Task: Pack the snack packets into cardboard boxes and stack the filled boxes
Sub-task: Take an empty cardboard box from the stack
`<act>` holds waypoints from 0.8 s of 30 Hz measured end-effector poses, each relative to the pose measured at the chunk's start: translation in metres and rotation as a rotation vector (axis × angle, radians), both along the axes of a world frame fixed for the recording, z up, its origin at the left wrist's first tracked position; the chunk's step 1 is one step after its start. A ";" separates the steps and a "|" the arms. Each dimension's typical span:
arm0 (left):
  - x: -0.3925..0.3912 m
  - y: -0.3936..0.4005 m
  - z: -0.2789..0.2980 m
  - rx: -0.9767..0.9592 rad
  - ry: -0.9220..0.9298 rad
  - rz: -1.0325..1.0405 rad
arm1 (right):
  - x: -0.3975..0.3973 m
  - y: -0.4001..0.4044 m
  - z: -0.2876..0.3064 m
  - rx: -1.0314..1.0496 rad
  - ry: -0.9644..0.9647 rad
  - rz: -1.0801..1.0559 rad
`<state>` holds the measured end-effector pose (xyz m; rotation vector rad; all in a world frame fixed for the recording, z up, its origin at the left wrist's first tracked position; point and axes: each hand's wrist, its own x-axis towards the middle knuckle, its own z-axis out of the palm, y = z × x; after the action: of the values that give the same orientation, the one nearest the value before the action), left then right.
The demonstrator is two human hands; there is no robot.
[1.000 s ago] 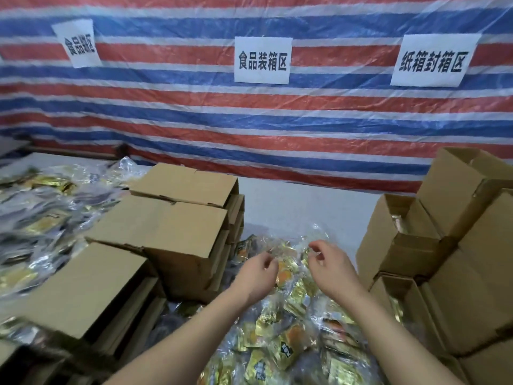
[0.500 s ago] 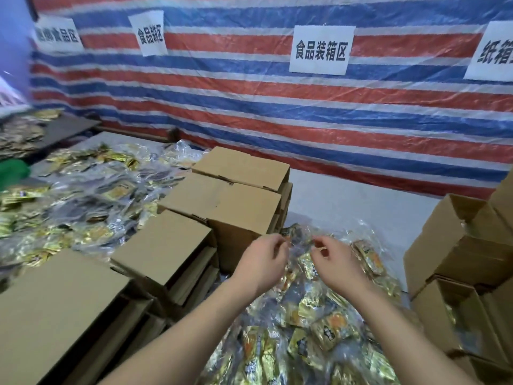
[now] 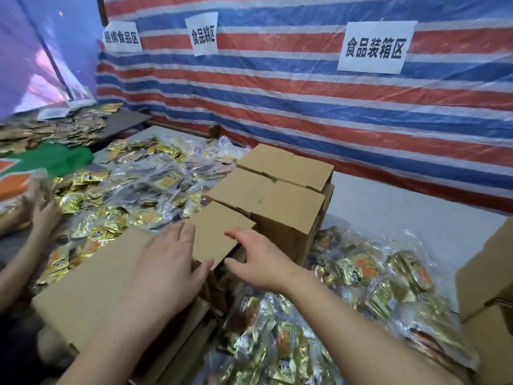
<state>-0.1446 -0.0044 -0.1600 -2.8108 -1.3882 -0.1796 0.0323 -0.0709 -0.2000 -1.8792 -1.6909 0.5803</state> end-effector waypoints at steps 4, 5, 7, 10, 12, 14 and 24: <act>-0.023 0.004 -0.015 -0.036 0.209 0.089 | -0.034 0.022 0.000 -0.014 0.017 0.110; -0.026 0.004 -0.020 -0.047 0.225 0.087 | -0.041 0.026 0.000 -0.018 0.022 0.129; -0.028 0.003 -0.028 -0.061 0.232 0.076 | -0.052 0.032 -0.001 -0.013 0.039 0.139; -0.026 0.002 -0.032 -0.027 0.293 0.089 | -0.063 0.036 -0.001 0.010 0.080 0.130; -0.023 0.001 -0.029 -0.001 0.333 0.073 | -0.066 0.036 0.002 0.024 0.079 0.101; -0.017 0.001 -0.018 0.037 0.333 0.041 | -0.064 0.034 0.010 0.054 0.040 0.062; 0.102 -0.040 0.074 0.241 0.110 -0.360 | 0.041 -0.049 0.083 0.216 -0.288 -0.332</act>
<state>-0.0430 -0.0439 -0.0859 -2.7878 -0.7723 -0.1744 0.0735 -0.1194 -0.1165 -2.0929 -1.4876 -0.0051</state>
